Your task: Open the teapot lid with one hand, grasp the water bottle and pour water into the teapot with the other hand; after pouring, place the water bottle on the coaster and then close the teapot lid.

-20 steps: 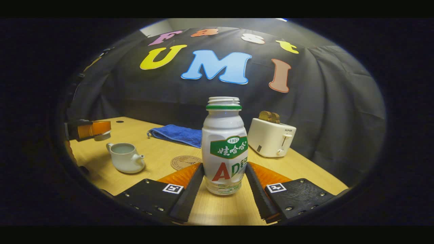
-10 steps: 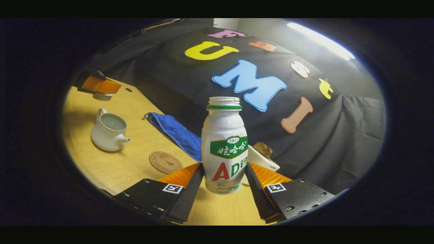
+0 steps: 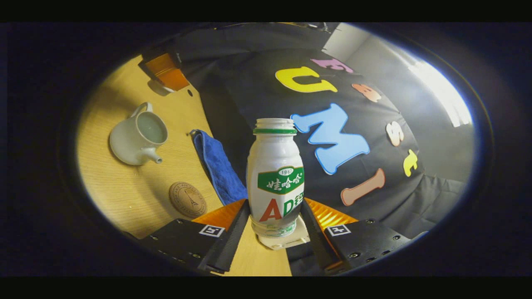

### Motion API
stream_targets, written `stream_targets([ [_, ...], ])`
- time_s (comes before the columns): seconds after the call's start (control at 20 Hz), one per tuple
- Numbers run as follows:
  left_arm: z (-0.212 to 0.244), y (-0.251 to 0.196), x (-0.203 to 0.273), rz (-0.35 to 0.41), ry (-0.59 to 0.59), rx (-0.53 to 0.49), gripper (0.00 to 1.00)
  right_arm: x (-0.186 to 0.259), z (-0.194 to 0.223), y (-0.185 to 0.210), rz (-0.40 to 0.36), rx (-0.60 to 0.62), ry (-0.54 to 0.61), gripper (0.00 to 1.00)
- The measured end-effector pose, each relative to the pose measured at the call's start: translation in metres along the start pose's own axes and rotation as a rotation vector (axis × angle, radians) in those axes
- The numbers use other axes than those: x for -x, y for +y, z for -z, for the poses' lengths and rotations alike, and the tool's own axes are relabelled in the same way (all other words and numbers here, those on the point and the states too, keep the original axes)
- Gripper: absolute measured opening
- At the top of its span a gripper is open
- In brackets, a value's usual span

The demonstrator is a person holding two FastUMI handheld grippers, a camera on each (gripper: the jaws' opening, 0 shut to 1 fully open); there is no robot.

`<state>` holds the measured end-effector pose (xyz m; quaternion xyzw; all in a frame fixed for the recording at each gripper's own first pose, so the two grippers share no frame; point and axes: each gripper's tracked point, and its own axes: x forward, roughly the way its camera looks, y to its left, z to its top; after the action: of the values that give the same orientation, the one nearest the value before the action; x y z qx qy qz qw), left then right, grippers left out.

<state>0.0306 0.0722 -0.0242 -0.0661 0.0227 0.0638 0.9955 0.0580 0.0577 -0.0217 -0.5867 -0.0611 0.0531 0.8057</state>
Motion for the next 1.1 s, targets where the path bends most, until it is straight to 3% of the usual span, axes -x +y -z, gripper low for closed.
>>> stream_targets([
  [0.55, 0.004, 0.015, -0.002, -0.046, 0.015, -0.006, 0.14, 0.009, -0.021, 0.023, -0.045, 0.231, -0.125, 0.74],
  [0.6, 0.005, 0.017, -0.001, -0.051, 0.016, -0.008, 0.07, 0.009, -0.022, 0.025, -0.050, 0.251, -0.135, 0.74],
  [0.65, 0.006, 0.018, -0.001, -0.052, 0.018, -0.006, 0.14, 0.008, -0.024, 0.023, -0.054, 0.269, -0.144, 0.74],
  [1.1, 0.007, 0.021, -0.002, -0.060, 0.021, -0.007, 0.14, 0.004, -0.033, 0.028, -0.061, 0.410, -0.191, 0.74],
])
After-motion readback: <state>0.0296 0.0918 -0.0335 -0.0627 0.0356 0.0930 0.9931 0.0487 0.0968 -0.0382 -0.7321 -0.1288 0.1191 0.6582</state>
